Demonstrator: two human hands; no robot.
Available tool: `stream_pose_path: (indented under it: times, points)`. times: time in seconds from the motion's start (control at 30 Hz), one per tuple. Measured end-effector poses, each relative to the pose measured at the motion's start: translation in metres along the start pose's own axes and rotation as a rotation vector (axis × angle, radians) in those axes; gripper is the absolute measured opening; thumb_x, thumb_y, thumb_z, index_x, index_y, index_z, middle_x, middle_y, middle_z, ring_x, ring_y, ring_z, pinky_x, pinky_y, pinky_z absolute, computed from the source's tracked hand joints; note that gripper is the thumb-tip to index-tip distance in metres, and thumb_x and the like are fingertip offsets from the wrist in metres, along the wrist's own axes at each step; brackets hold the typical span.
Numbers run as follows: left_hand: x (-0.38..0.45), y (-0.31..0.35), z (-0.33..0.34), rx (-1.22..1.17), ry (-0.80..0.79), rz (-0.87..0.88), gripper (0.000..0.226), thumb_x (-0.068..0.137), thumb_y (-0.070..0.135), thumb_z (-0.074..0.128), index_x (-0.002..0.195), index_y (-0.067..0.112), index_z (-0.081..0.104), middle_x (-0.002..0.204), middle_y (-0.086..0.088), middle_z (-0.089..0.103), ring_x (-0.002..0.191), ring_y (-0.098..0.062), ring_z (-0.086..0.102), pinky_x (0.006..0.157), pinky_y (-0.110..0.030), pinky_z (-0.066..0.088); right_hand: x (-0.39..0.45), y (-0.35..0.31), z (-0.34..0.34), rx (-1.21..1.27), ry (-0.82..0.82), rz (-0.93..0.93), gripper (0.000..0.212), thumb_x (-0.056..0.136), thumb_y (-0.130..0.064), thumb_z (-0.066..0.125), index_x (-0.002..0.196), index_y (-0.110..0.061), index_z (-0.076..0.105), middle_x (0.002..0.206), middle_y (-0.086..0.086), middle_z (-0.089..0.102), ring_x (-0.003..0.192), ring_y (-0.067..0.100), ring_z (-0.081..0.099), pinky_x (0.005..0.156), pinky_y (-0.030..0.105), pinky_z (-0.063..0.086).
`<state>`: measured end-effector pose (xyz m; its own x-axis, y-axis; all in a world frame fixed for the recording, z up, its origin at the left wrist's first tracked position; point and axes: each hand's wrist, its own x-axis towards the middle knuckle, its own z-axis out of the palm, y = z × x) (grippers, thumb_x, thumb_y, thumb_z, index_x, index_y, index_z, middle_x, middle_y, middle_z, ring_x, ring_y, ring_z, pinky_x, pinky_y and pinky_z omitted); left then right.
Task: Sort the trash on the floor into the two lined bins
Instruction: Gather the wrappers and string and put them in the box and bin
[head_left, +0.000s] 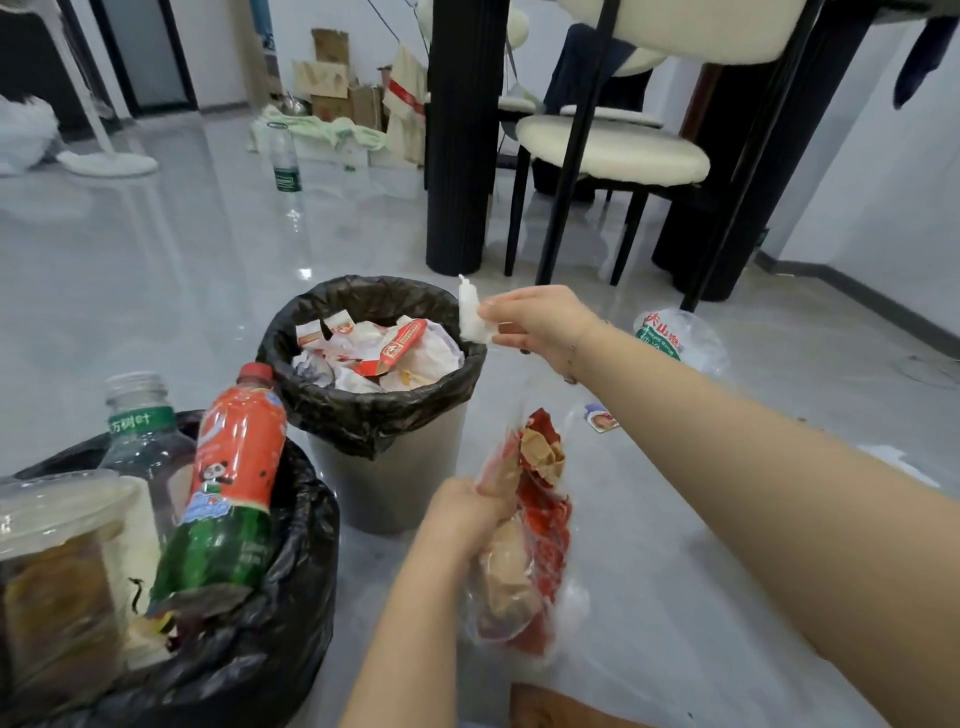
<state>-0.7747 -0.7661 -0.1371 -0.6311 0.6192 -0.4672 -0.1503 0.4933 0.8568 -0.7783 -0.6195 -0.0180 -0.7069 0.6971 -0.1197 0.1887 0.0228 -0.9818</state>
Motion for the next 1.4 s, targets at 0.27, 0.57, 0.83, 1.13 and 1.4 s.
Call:
stream_pose_path:
  times: [0.27, 0.57, 0.83, 1.13, 1.4]
  points:
    - [0.004, -0.002, -0.004, -0.146, -0.003, -0.015, 0.014, 0.085, 0.006, 0.065, 0.098, 0.001, 0.068, 0.101, -0.022, 0.070, 0.093, -0.034, 0.069, 0.087, -0.042, 0.054, -0.004, 0.004, -0.021, -0.056, -0.022, 0.122, 0.033, 0.089, -0.017, 0.064, 0.119, -0.003, 0.059, 0.118, 0.015, 0.062, 0.106, 0.024, 0.062, 0.090, 0.032, 0.053]
    - [-0.005, 0.017, 0.015, -0.506, -0.158, 0.011, 0.005, 0.089, 0.003, 0.063, 0.088, 0.002, 0.068, 0.082, -0.014, 0.071, 0.069, -0.024, 0.067, 0.073, -0.034, 0.057, -0.136, 0.090, -0.125, -0.088, 0.133, 0.038, 0.018, 0.087, -0.012, 0.064, 0.102, -0.017, 0.072, 0.112, 0.001, 0.070, 0.106, 0.011, 0.063, 0.090, 0.033, 0.052]
    - [-0.032, 0.027, 0.082, -0.410, -0.517, -0.089, 0.010, 0.089, 0.009, 0.064, 0.098, 0.005, 0.068, 0.091, -0.010, 0.073, 0.079, -0.021, 0.069, 0.075, -0.032, 0.057, -0.210, 0.181, -0.159, 0.211, 0.031, 0.233, 0.076, 0.066, -0.059, 0.074, 0.132, -0.029, 0.053, 0.128, -0.002, 0.062, 0.118, 0.022, 0.059, 0.104, 0.048, 0.043]
    - [-0.029, 0.007, 0.113, -0.352, -0.452, -0.060, 0.023, 0.086, 0.010, 0.068, 0.107, 0.001, 0.067, 0.103, -0.019, 0.071, 0.095, -0.032, 0.068, 0.083, -0.042, 0.056, -0.214, 0.190, -0.159, 0.243, 0.045, 0.167, 0.053, 0.076, -0.045, 0.075, 0.122, -0.024, 0.061, 0.120, -0.001, 0.067, 0.112, 0.018, 0.063, 0.100, 0.046, 0.047]
    - [-0.017, -0.011, 0.121, -0.166, -0.389, 0.071, 0.028, 0.080, 0.017, 0.075, 0.105, 0.006, 0.070, 0.096, -0.012, 0.075, 0.092, -0.028, 0.071, 0.088, -0.043, 0.056, -0.212, 0.197, -0.154, 0.137, 0.079, 0.169, 0.032, 0.084, -0.031, 0.069, 0.114, -0.020, 0.066, 0.109, -0.004, 0.071, 0.100, 0.012, 0.068, 0.090, 0.031, 0.054]
